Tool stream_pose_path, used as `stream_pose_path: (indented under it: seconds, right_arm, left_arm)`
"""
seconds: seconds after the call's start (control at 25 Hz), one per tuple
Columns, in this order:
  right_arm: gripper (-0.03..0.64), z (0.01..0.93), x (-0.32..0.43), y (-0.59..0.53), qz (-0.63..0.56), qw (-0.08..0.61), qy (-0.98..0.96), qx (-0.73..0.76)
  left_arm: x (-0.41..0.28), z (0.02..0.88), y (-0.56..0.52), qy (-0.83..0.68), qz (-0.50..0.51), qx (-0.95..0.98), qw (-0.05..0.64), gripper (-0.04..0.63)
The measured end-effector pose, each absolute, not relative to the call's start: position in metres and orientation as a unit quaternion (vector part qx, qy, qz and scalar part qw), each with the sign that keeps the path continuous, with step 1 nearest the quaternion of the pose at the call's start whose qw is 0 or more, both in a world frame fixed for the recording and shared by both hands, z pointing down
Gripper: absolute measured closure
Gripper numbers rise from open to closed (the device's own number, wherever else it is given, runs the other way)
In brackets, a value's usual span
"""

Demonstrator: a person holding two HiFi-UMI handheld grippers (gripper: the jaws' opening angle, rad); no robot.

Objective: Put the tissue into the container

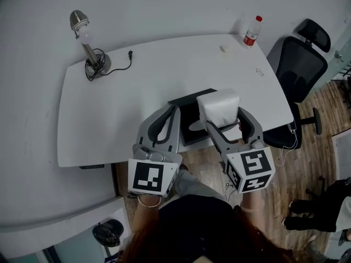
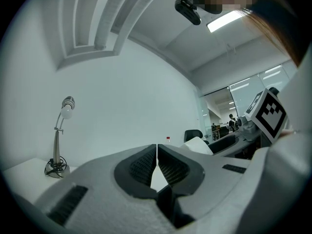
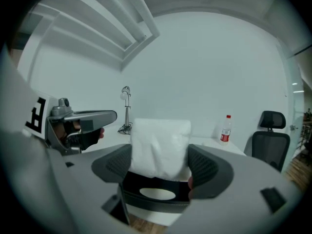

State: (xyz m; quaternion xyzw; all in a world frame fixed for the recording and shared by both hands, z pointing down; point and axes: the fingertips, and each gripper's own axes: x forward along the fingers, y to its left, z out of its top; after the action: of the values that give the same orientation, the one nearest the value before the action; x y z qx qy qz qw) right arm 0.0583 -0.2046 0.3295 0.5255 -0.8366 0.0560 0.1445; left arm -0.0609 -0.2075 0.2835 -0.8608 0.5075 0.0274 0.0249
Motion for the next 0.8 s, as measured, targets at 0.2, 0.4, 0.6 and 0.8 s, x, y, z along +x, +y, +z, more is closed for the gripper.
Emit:
stream_pose_path:
  seconds: [0.2,0.4,0.6,0.8]
  right_arm:
    - [0.239,0.342,0.055,-0.217,0.082,0.162,-0.836,0.519]
    - [0.239,0.356,0.052,-0.224,0.105,0.185,-0.836,0.506]
    - [0.239,0.368,0.052,-0.231,0.117,0.207,-0.832,0.501]
    - [0.239,0.386,0.053,-0.232,0.136,0.234,-0.827,0.493]
  left_arm:
    - [-0.063,0.287,-0.222,0.506,0.029,-0.862,0.018,0.563]
    - [-0.064,0.29,-0.232,0.505,0.029,-0.862,0.012,0.563]
    - [-0.065,0.295,-0.241,0.503,0.029,-0.864,0.006,0.563]
    - [-0.064,0.303,-0.247,0.501,0.027,-0.865,-0.003,0.563]
